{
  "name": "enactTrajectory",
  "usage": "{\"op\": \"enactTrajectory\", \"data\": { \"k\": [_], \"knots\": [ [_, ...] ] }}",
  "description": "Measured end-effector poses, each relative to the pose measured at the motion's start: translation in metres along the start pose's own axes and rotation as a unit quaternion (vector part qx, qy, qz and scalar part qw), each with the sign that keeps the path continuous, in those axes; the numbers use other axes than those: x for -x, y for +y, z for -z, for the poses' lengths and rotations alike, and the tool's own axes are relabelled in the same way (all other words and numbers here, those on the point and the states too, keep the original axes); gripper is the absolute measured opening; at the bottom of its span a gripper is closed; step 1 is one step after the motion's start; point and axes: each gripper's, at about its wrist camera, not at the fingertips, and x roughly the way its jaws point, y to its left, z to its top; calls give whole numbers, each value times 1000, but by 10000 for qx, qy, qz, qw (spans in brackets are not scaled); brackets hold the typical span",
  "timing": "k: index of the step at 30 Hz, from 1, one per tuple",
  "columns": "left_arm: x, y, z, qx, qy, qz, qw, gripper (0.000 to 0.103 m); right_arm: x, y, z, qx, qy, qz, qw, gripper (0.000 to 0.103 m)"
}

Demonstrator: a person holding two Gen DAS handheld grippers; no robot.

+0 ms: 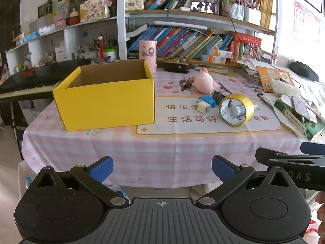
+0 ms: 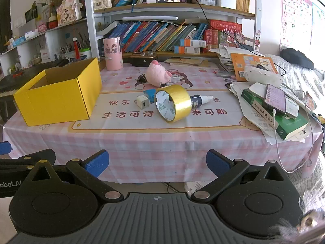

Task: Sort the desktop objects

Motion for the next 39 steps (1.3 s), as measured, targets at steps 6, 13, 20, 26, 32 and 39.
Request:
{"op": "enactTrajectory", "data": {
  "k": [6,13,20,26,32,39],
  "knots": [
    [0,3,0,89,8,15,10000,103,-3,2,1,16,9,-33,10000,103],
    [1,5,-1,134,3,34,9999,103,-1,2,0,51,5,-74,10000,102],
    [4,6,-1,169,-28,105,9998,103,1,3,0,60,-17,-77,10000,102],
    [4,8,-2,201,23,53,9998,103,1,3,0,64,-17,-80,9999,102],
    [4,8,0,201,19,25,9998,103,3,5,-1,88,-12,-129,9999,101],
    [4,10,0,232,31,17,9997,103,4,5,-1,79,-9,-155,9998,101]
  ]
}}
